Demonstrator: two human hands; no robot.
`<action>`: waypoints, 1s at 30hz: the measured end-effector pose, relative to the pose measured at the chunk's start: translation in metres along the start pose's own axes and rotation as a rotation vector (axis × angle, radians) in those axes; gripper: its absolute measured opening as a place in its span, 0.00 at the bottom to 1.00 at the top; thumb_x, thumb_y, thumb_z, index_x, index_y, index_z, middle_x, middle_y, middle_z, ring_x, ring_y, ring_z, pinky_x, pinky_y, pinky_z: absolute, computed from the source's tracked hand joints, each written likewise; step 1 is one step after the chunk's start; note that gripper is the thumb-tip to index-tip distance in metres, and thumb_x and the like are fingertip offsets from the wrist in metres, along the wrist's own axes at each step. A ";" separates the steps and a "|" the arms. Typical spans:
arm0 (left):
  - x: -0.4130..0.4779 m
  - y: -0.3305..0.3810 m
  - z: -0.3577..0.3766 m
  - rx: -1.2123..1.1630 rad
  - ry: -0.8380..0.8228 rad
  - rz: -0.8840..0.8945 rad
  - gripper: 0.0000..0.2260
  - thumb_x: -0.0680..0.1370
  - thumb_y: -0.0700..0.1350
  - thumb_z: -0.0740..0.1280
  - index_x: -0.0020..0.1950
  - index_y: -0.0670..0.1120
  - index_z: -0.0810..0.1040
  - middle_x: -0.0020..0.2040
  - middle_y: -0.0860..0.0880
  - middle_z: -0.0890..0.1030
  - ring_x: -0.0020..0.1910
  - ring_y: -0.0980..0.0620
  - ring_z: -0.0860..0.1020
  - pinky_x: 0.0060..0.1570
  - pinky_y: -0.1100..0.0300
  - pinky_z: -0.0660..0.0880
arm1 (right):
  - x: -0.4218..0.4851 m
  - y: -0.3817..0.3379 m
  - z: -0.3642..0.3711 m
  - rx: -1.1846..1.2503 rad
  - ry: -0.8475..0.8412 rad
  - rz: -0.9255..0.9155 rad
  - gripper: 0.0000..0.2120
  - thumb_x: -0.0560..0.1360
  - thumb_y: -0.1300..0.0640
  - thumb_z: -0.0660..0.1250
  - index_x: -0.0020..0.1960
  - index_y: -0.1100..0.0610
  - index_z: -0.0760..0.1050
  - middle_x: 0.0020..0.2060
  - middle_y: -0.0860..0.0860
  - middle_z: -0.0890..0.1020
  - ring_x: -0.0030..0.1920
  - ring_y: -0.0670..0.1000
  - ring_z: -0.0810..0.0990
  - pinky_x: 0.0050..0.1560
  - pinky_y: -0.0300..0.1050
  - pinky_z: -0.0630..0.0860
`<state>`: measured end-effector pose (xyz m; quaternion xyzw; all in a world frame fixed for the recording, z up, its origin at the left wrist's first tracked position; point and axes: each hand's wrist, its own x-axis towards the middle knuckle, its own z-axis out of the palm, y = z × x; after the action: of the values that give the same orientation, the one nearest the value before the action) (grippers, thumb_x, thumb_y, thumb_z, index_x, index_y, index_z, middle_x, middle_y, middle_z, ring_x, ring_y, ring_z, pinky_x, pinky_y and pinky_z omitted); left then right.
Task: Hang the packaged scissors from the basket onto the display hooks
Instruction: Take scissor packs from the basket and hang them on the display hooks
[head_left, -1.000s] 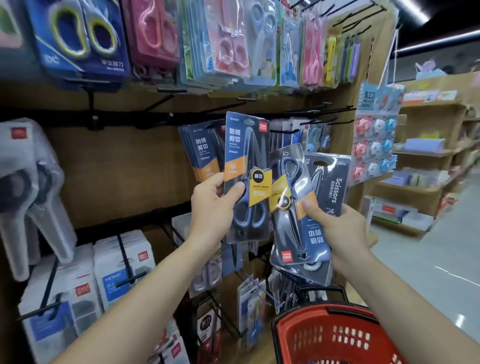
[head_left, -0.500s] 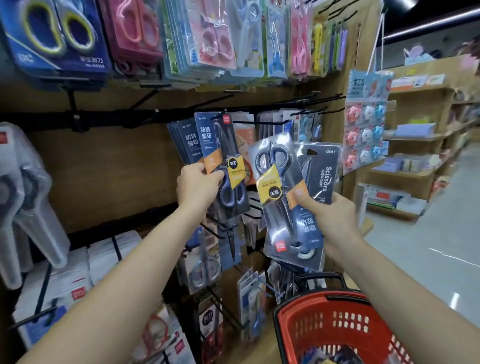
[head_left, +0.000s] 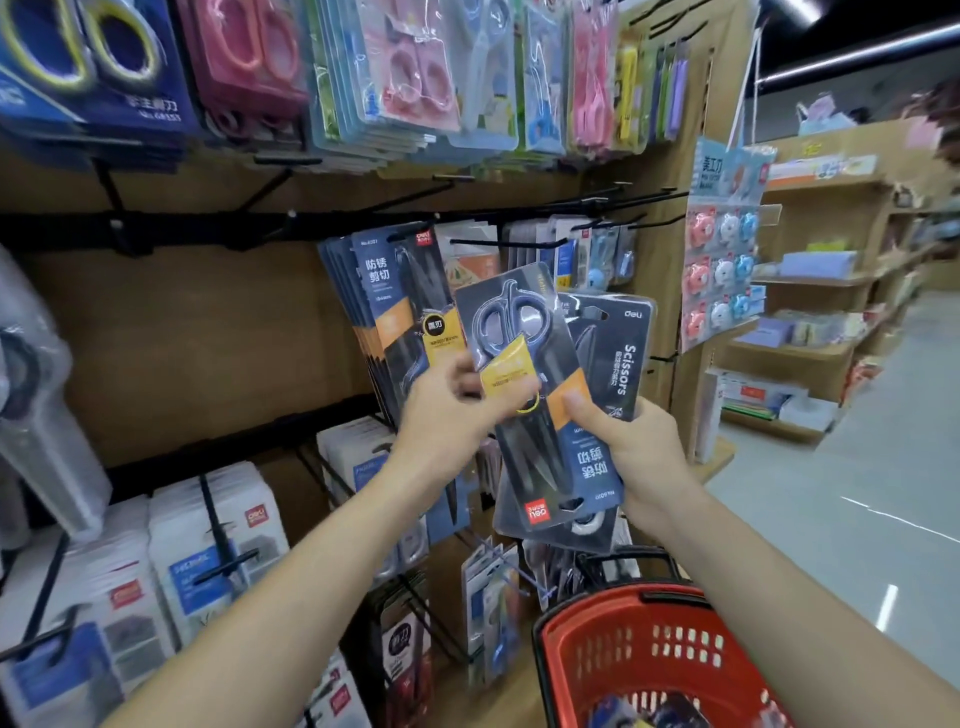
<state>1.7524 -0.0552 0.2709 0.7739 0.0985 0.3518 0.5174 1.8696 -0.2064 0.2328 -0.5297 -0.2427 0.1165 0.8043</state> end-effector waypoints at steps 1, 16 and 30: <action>0.001 -0.002 0.004 0.028 -0.023 0.004 0.17 0.73 0.51 0.80 0.58 0.51 0.80 0.50 0.53 0.87 0.51 0.53 0.85 0.55 0.50 0.82 | -0.001 0.001 0.002 0.002 -0.002 0.004 0.23 0.65 0.52 0.79 0.56 0.61 0.81 0.49 0.59 0.87 0.45 0.60 0.87 0.51 0.60 0.84; 0.013 0.025 -0.028 -0.022 0.255 0.191 0.10 0.77 0.41 0.77 0.51 0.43 0.77 0.44 0.51 0.87 0.42 0.56 0.85 0.44 0.59 0.80 | -0.008 0.014 0.008 0.072 0.083 0.122 0.16 0.80 0.47 0.70 0.62 0.55 0.81 0.51 0.53 0.88 0.51 0.57 0.88 0.58 0.60 0.82; 0.019 0.015 -0.032 0.112 0.267 0.177 0.09 0.76 0.42 0.77 0.52 0.47 0.79 0.46 0.53 0.87 0.44 0.56 0.85 0.49 0.53 0.81 | -0.019 0.002 0.006 0.006 0.192 -0.011 0.09 0.80 0.49 0.71 0.54 0.54 0.83 0.46 0.49 0.89 0.43 0.49 0.88 0.44 0.47 0.80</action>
<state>1.7423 -0.0285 0.2997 0.7535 0.1173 0.4895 0.4228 1.8503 -0.2089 0.2277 -0.5347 -0.1670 0.0614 0.8261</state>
